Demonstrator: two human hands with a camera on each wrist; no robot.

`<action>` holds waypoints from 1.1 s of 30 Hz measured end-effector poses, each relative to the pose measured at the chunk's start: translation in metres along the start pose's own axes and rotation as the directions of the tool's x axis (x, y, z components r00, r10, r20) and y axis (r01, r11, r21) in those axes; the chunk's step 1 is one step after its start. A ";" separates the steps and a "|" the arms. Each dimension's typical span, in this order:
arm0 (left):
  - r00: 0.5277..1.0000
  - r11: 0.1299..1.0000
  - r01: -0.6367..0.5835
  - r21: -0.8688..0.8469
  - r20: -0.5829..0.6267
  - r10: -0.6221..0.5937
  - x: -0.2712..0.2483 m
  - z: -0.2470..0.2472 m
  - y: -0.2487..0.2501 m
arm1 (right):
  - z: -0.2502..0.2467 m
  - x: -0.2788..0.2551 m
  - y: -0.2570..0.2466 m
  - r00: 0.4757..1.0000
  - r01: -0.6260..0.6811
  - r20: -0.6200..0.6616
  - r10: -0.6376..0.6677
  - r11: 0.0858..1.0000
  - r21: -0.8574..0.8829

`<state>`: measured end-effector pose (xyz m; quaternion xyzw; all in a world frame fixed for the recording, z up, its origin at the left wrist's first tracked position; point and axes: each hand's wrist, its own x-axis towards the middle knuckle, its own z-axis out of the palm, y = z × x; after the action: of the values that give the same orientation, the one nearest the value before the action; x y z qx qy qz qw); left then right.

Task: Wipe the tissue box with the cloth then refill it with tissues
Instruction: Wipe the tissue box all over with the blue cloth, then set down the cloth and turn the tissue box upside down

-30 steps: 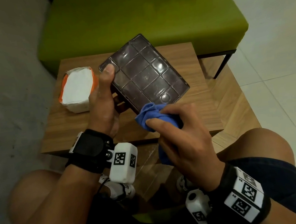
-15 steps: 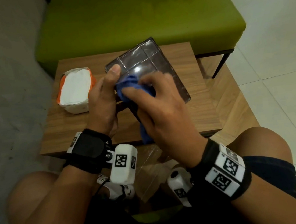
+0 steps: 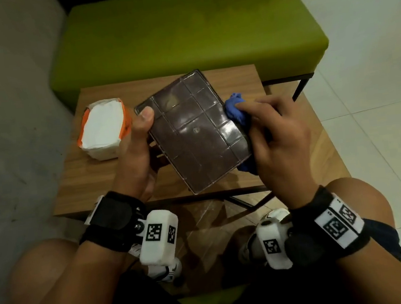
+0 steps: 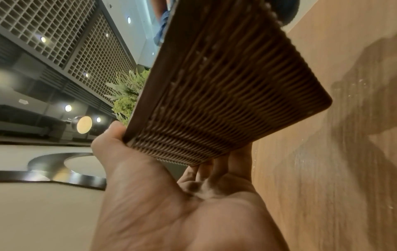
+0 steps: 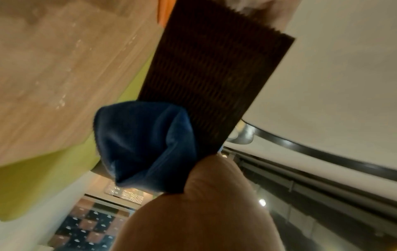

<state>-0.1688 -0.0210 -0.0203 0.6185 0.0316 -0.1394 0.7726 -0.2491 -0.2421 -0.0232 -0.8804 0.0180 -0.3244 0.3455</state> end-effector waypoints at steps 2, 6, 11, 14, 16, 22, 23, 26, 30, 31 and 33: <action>1.000 1.000 -0.011 0.023 -0.001 0.011 -0.001 0.000 0.000 | 0.005 -0.003 -0.007 0.999 -0.038 -0.028 0.041 0.994 0.100; 0.997 0.995 -0.055 0.089 -0.043 0.059 0.003 -0.003 0.003 | 0.009 -0.019 -0.021 0.998 0.056 0.020 -0.056 0.998 -0.031; 0.996 0.993 -0.023 0.115 -0.088 0.033 0.003 -0.007 0.001 | 0.015 -0.030 -0.027 0.962 0.216 0.185 -0.199 0.973 -0.078; 0.998 0.995 -0.015 0.101 -0.061 0.021 0.000 -0.012 -0.003 | 0.013 -0.016 -0.015 0.954 0.234 0.204 -0.221 0.971 -0.041; 0.999 0.997 -0.016 0.078 -0.040 0.019 -0.001 -0.015 -0.005 | 0.009 -0.001 -0.004 0.985 0.085 0.145 -0.090 0.996 0.039; 0.994 0.999 0.009 0.032 -0.114 -0.006 0.003 -0.035 -0.008 | 0.003 0.022 0.040 0.932 -0.251 0.268 0.245 0.968 -0.010; 0.991 1.000 0.017 0.023 -0.134 -0.014 0.004 -0.039 -0.009 | 0.002 0.028 0.048 0.925 -0.263 0.269 0.268 0.963 -0.055; 0.983 0.999 0.038 0.038 -0.180 -0.031 0.004 -0.044 -0.014 | 0.004 0.055 0.063 0.933 -0.220 0.241 0.266 0.954 -0.201; 0.980 0.997 0.064 0.046 -0.190 -0.054 0.004 -0.042 -0.019 | 0.044 0.072 0.088 0.866 -0.224 0.352 0.355 0.906 -0.360; 0.979 0.997 0.067 0.041 -0.194 -0.058 0.005 -0.042 -0.020 | 0.056 0.068 0.093 0.831 -0.209 0.409 0.377 0.893 -0.399; 0.976 0.996 0.080 0.039 -0.205 -0.071 0.007 -0.041 -0.019 | 0.073 0.054 0.101 0.789 -0.113 0.482 0.381 0.861 -0.495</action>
<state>-0.1618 0.0131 -0.0498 0.6458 0.1306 -0.1055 0.7448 -0.1444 -0.2896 -0.0954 -0.9801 0.1062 0.0132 0.1670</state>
